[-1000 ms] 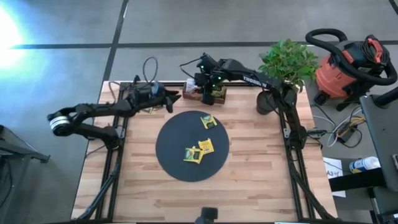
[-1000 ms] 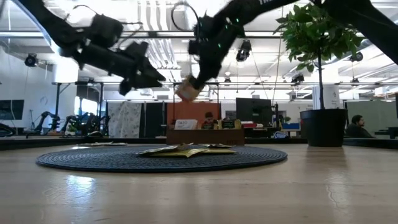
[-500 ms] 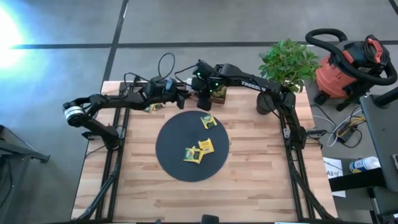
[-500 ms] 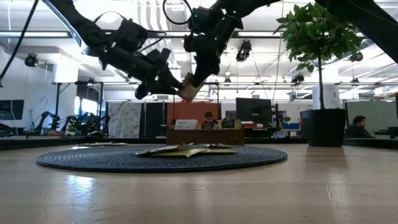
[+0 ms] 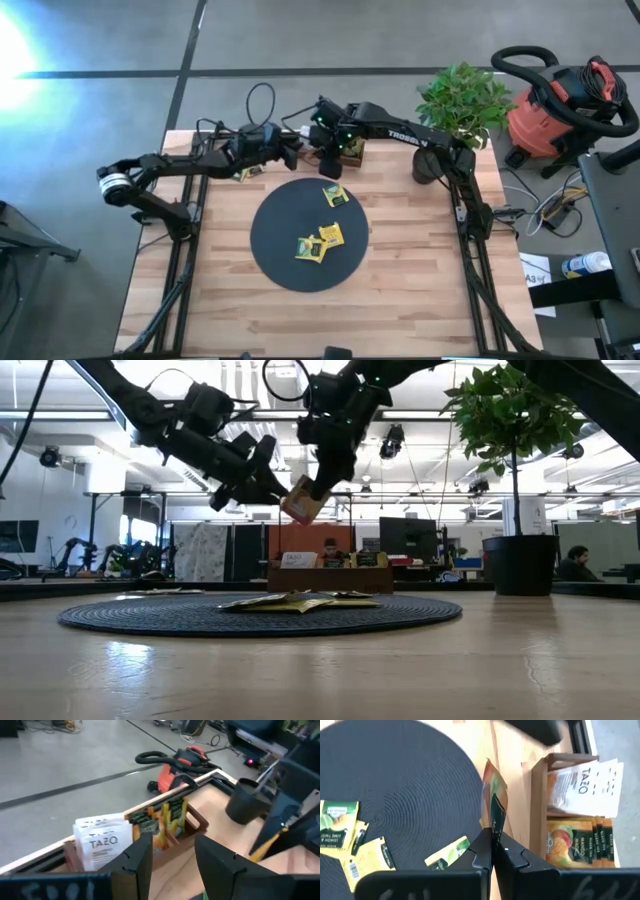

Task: Pick & Place Tea
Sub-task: Put the yellow tea bag into the middle section of the wooden organizer

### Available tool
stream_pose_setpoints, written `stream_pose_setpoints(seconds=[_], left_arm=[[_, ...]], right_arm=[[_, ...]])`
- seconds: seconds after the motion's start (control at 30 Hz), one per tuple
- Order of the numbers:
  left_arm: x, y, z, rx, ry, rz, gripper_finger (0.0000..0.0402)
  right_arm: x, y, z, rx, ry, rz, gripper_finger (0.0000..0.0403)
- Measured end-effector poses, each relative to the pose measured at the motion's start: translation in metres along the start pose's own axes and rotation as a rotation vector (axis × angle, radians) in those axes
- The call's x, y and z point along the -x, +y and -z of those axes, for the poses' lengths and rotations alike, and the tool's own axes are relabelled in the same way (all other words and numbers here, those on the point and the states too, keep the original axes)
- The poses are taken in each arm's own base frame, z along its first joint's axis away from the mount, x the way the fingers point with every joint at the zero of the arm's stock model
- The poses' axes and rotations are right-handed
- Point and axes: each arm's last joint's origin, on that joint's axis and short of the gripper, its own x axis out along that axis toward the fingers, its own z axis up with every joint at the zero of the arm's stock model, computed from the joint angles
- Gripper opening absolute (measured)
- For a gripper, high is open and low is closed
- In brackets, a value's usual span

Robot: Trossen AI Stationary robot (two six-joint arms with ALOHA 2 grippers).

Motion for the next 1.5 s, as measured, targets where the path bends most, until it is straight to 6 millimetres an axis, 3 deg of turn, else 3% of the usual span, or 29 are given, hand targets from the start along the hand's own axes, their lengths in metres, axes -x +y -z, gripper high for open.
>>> stream_pose_setpoints(seconds=[0.47,0.7,0.83,1.2,1.5], left_arm=[[-0.007,-0.012,0.015,-0.003,0.064,0.037,0.014],[-0.006,-0.008,0.021,-0.084,0.106,-0.023,0.014],[-0.004,-0.005,0.028,-0.097,0.179,-0.05,0.014],[0.002,-0.013,0.026,-0.082,0.175,-0.025,0.014],[0.004,-0.013,0.025,-0.062,0.178,-0.026,0.014]], right_arm=[[0.001,-0.001,-0.009,-0.071,-0.097,-0.021,0.0008],[0.001,-0.003,-0.002,-0.076,-0.032,-0.013,0.0008],[-0.001,-0.013,0.003,-0.043,0.025,0.106,0.0008],[-0.05,-0.066,0.026,-0.024,0.161,0.219,0.0008],[-0.069,-0.071,0.034,0.033,0.231,0.188,0.0008]])
